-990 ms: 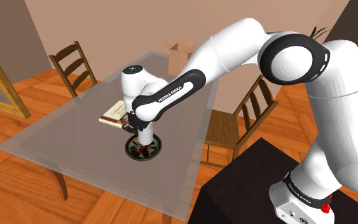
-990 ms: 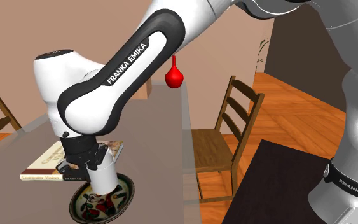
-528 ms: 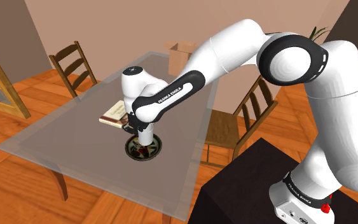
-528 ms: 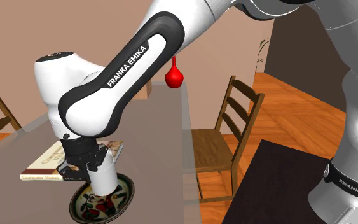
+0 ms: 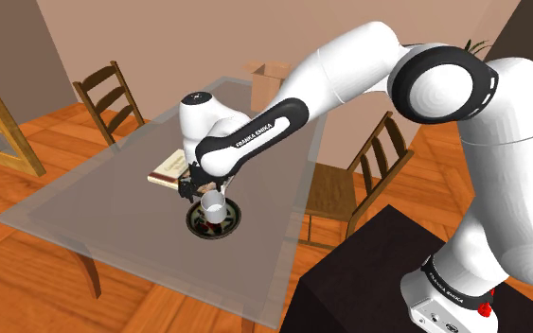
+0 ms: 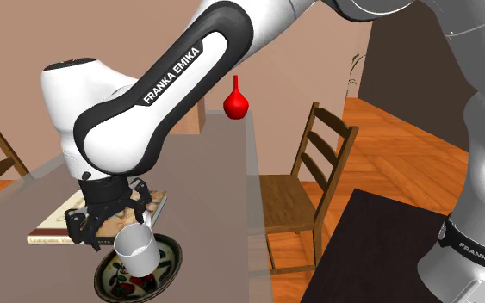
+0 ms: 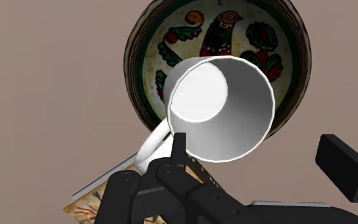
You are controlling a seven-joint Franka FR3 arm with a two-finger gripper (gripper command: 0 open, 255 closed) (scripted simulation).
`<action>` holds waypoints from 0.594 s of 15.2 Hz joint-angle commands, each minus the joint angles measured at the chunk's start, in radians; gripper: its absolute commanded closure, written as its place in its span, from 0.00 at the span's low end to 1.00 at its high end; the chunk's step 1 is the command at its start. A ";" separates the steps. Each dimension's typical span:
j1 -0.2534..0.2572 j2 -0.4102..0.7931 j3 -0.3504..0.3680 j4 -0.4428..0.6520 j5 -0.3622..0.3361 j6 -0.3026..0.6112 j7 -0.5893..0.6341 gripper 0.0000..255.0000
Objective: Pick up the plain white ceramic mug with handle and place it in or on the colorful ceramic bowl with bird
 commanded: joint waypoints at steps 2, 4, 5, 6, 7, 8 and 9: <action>-0.005 -0.055 0.010 -0.004 0.013 -0.051 -0.008 0.00; -0.005 -0.056 0.010 -0.004 0.013 -0.051 -0.008 0.00; -0.005 -0.055 0.010 -0.004 0.013 -0.051 -0.008 0.00; -0.005 -0.055 0.010 -0.004 0.013 -0.051 -0.008 0.00; -0.005 -0.055 0.010 -0.004 0.013 -0.051 -0.008 0.00; -0.005 -0.055 0.010 -0.004 0.013 -0.051 -0.008 0.00; -0.005 -0.055 0.010 -0.004 0.013 -0.051 -0.008 0.00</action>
